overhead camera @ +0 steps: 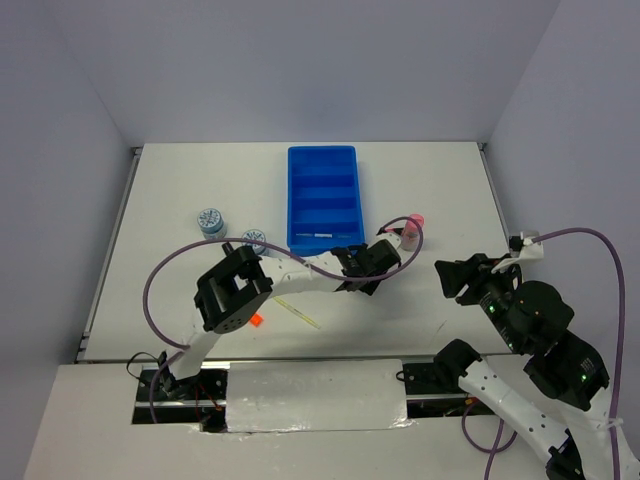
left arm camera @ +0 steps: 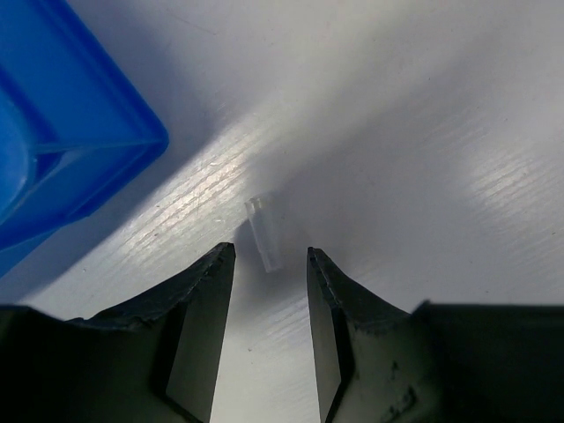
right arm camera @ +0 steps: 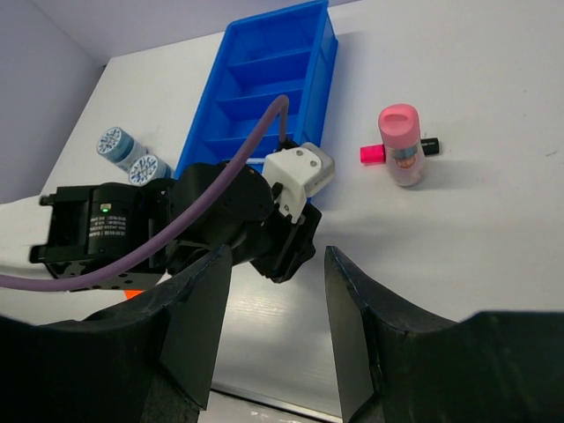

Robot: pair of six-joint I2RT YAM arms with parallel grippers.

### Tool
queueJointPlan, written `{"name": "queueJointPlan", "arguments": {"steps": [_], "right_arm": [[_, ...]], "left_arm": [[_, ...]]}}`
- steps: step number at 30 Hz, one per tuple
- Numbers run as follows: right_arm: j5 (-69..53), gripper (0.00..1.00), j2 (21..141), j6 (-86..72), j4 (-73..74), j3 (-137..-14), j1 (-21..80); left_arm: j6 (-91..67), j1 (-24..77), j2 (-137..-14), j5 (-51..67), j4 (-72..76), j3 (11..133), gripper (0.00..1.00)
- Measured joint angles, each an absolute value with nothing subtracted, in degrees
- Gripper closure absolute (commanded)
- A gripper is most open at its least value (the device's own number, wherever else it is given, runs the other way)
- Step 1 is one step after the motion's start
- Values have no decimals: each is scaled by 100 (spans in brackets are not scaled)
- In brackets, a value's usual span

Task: Sort the stationery into containers
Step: Move the pen cap to the center of the board.

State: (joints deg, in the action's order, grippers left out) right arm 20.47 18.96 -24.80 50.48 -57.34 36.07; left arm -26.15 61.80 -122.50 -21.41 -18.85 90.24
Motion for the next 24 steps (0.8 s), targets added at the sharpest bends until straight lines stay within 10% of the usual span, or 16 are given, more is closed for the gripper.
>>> {"name": "queueJointPlan", "arguments": {"steps": [9, 17, 24], "right_arm": [[1872, 46, 1894, -2416, 5013, -5734, 3607], [1789, 47, 1865, -2353, 4987, -5734, 3607], [1763, 46, 1743, -2279, 4969, -5734, 3607]], "left_arm": [[-2456, 6141, -12398, -2003, -1815, 9120, 57], [-2270, 6093, -12398, -1747, -1588, 9045, 82], [-1457, 6093, -11828, -875, -436, 7878, 81]]}}
